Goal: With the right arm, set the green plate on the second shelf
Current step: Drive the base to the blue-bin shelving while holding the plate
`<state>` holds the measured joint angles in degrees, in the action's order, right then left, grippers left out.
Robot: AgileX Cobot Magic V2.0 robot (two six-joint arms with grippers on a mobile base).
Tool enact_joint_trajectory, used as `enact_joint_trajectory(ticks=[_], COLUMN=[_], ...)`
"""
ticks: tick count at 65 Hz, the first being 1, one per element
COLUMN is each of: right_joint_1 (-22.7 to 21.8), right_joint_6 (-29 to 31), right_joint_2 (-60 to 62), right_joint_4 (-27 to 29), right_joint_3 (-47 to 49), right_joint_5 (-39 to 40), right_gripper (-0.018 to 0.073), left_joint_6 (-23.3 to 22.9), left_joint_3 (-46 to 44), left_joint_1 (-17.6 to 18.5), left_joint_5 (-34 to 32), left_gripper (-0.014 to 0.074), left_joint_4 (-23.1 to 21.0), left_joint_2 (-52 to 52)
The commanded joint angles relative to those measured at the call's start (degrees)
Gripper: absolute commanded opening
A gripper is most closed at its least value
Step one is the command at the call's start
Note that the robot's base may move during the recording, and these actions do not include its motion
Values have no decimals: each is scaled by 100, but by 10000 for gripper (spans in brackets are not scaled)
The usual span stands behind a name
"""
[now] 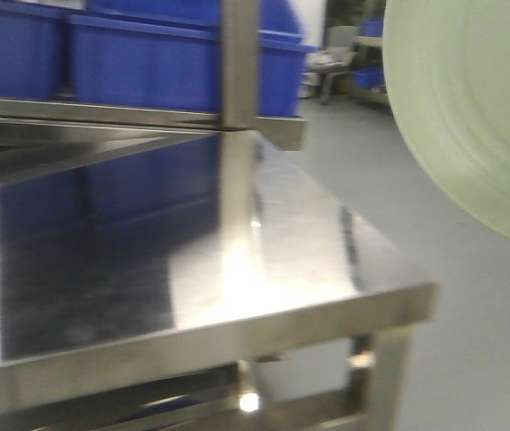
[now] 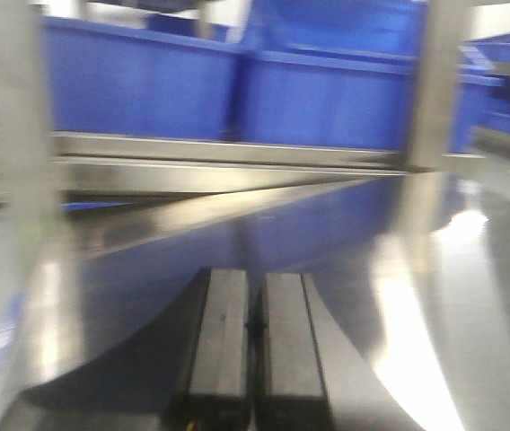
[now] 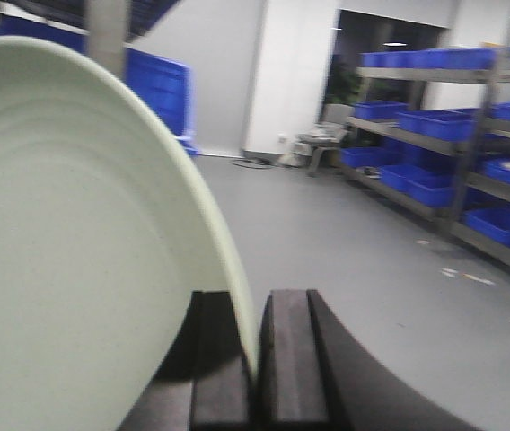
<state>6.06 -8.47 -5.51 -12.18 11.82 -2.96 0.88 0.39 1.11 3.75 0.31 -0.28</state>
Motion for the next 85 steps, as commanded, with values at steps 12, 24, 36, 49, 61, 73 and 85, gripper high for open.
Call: enact_joint_trajectory(ticks=[12, 24, 36, 49, 61, 73, 85], right_joint_1=[-17, -17, -17, -17, -17, -17, -17], right_joint_6=[-33, -33, -33, -33, -33, -33, -33], right_joint_2=[-104, -104, -104, -104, -104, -104, -104], right_joint_4=[45, 45, 45, 45, 45, 45, 45], right_joint_3=[190, 190, 190, 190, 190, 190, 190], right_joint_5=[638, 638, 638, 638, 638, 638, 638], right_gripper=[53, 53, 53, 53, 53, 53, 53], left_joint_6=[-8, -8, -8, -8, -8, -8, -8], left_joint_3=[240, 240, 240, 240, 240, 240, 240], left_joint_1=[45, 45, 45, 45, 45, 45, 45], left_joint_5=[-493, -493, -493, -493, -493, -493, -493], left_gripper=[130, 130, 130, 130, 130, 130, 130], left_joint_4=[3, 3, 3, 3, 3, 3, 3], left_joint_2=[-79, -79, -79, -79, -79, -79, -79])
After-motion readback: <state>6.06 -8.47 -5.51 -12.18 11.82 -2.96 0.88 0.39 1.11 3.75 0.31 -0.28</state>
